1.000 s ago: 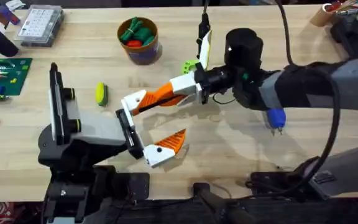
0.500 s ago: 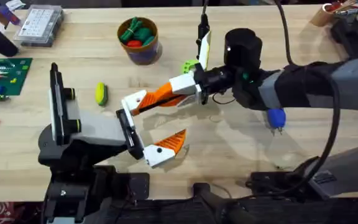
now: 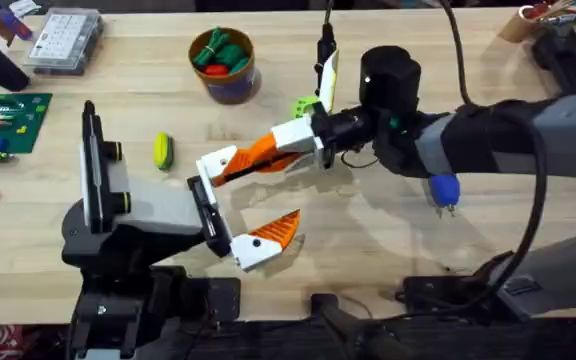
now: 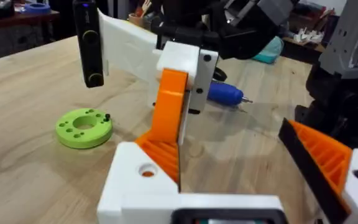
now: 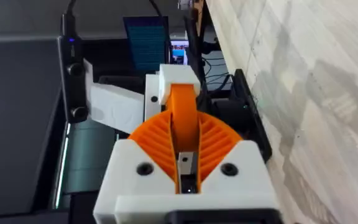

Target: Pick up the gripper from the table and insert it into the empty holder that is missing its gripper. Then pick up a screw, insert it into the mounting hole, and use the screwdriver to tighten it. Finally, clean up the table by picking up the vegetable and placing it into the bucket.

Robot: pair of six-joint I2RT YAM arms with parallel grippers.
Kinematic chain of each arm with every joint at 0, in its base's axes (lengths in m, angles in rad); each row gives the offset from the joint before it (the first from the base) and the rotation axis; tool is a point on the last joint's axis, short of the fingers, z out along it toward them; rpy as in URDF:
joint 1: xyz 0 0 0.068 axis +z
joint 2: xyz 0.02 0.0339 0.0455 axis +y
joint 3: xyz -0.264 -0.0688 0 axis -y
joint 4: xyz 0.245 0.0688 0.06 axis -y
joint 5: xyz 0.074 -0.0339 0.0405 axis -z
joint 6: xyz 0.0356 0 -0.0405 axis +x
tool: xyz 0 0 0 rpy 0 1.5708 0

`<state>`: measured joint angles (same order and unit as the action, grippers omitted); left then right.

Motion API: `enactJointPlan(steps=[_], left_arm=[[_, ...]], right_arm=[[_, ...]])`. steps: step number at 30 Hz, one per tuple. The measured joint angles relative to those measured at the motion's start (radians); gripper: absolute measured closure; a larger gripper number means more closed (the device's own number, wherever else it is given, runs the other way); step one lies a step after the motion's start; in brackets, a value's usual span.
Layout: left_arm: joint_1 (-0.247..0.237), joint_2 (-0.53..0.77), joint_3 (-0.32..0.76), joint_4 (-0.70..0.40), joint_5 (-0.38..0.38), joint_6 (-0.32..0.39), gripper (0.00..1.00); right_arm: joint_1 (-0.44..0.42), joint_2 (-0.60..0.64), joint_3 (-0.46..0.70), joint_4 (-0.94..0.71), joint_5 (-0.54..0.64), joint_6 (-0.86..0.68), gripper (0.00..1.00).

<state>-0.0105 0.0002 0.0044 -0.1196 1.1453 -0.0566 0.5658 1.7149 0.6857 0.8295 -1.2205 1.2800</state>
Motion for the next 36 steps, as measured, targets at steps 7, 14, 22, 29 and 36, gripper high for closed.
enactJointPlan(steps=[7, 14, 22, 29, 36], left_arm=[[-0.014, 0.000, 0.000, -0.006, 0.046, 0.007, 0.011], [-0.014, 0.000, 0.000, -0.006, 0.050, 0.019, 0.011], [-0.019, 0.000, 0.000, -0.011, 0.072, 0.023, 0.011], [-0.019, 0.000, 0.000, -0.011, 0.079, 0.023, 0.011], [-0.019, 0.000, 0.000, -0.012, 0.085, 0.023, 0.011]], right_arm=[[0.033, 0.000, 0.000, -0.008, 0.000, -0.001, 0.767], [0.036, 0.000, 0.000, -0.016, 0.000, 0.001, 0.636], [0.027, 0.000, 0.000, -0.013, -0.002, 0.002, 0.458], [-0.008, 0.000, 0.000, -0.013, -0.021, 0.004, 0.033], [-0.053, 0.000, 0.000, -0.012, -0.038, 0.003, 0.004]])
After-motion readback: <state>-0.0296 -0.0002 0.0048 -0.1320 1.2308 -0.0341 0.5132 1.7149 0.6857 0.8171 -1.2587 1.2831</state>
